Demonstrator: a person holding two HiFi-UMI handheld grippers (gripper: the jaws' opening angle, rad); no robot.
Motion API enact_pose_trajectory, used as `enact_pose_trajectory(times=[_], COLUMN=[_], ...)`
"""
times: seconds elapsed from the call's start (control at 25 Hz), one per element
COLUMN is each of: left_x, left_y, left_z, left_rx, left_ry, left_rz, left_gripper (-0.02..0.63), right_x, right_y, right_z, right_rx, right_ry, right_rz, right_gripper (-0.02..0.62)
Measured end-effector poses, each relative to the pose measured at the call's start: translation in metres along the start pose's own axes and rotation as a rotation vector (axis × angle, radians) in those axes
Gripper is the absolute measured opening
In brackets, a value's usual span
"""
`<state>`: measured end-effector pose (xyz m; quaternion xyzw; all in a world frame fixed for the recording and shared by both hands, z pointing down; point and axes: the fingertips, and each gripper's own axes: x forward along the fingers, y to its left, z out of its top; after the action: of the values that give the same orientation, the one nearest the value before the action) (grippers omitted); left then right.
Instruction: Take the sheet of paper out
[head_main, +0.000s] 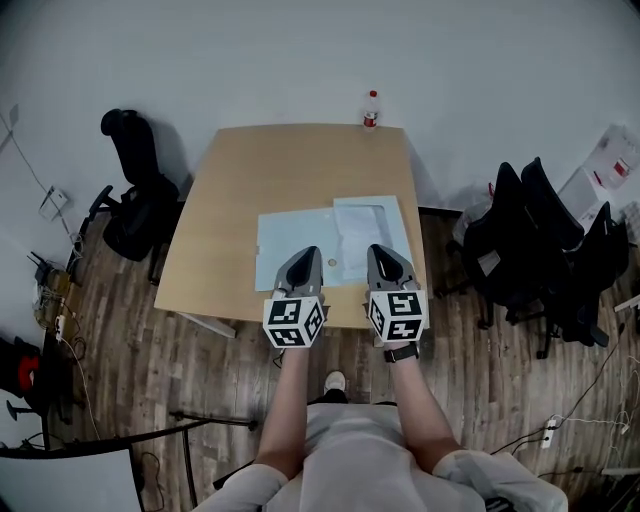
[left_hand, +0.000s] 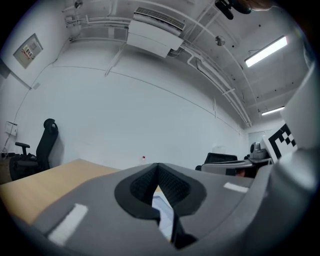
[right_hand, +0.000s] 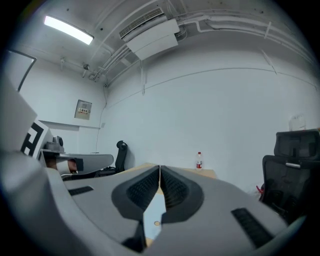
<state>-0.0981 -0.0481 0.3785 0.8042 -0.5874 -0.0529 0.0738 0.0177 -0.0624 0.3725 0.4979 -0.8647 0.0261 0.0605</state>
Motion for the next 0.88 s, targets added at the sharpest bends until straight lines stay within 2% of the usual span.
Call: enact_pose_trajectory(times=[0.44,0.64,0.88], left_x=[0.068,0.095,0.127], left_y=[0.050,0.049,0.051], left_z=[0.010,-0.001,-0.020], left_rx=[-0.003,0.000,0.008], left_ry=[-0.025,0.014,0.083], left_rz=[-0.013,-0.050,-0.052], left_gripper=[0.008,0.008,0.008], right_x=[0.076,0.091,0.111], right_y=[-0.013,-0.027,-0.056], right_z=[0.006,0.004,-0.011], right_rx=[-0.026,-0.035,-0.010], right_ry=[-0.014,-0.006,0.029], right_rz=[-0.028,-0.043,-0.060], right_gripper=[0.014,0.014,0.014])
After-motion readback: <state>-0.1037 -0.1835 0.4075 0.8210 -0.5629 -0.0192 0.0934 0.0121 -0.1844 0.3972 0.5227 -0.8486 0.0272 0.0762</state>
